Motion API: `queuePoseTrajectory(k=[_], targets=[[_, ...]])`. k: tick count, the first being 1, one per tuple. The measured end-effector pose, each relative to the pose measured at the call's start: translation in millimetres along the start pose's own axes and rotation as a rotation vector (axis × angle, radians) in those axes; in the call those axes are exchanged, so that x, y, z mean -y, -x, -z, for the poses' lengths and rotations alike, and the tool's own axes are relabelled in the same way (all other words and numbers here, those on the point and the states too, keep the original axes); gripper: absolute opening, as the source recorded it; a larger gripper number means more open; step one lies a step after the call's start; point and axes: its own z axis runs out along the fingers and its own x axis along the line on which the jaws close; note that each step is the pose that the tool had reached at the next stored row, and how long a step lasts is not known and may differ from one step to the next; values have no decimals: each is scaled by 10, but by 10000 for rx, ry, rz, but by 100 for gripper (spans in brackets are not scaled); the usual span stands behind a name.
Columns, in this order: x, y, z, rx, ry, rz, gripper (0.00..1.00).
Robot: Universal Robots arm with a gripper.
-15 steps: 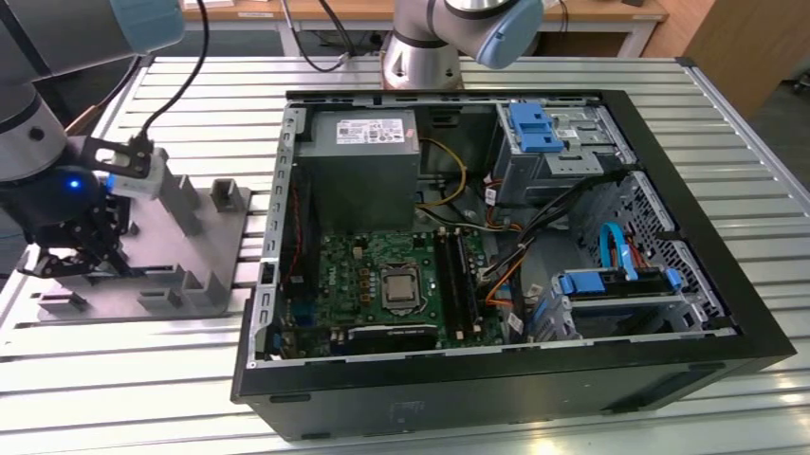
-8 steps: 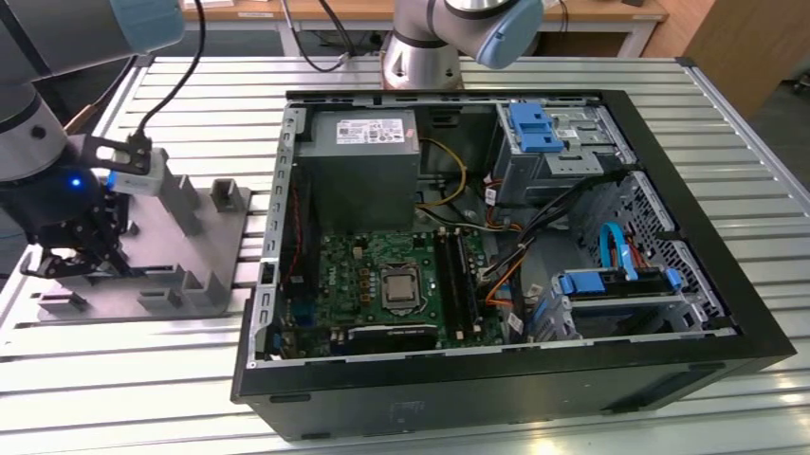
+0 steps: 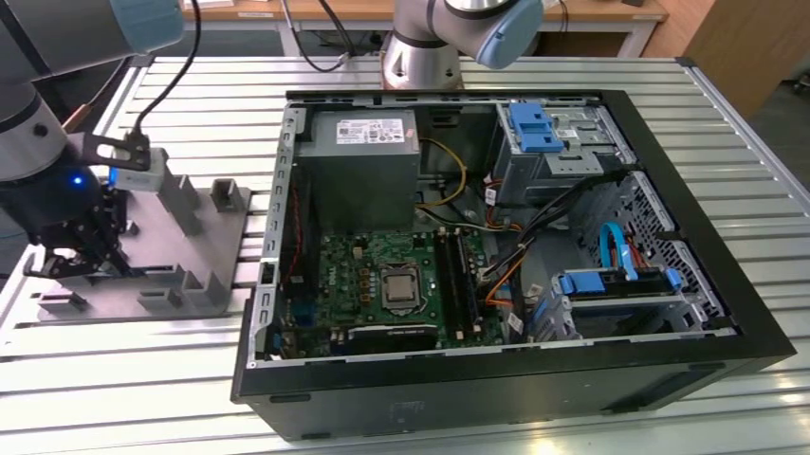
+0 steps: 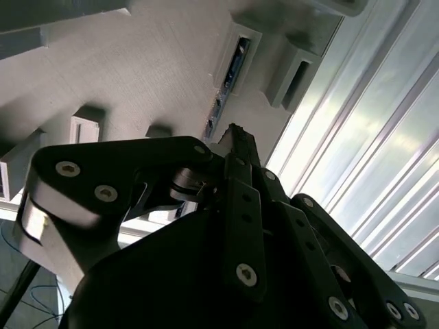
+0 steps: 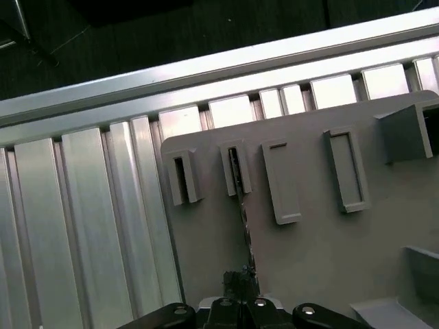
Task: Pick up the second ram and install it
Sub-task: 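Pick up the second ram and move it above second insertion slot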
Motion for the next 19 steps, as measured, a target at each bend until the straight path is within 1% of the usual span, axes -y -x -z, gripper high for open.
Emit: queuePoseTrajectory(k=[19], targets=[[0,0,0,-45,-56,1481,10]])
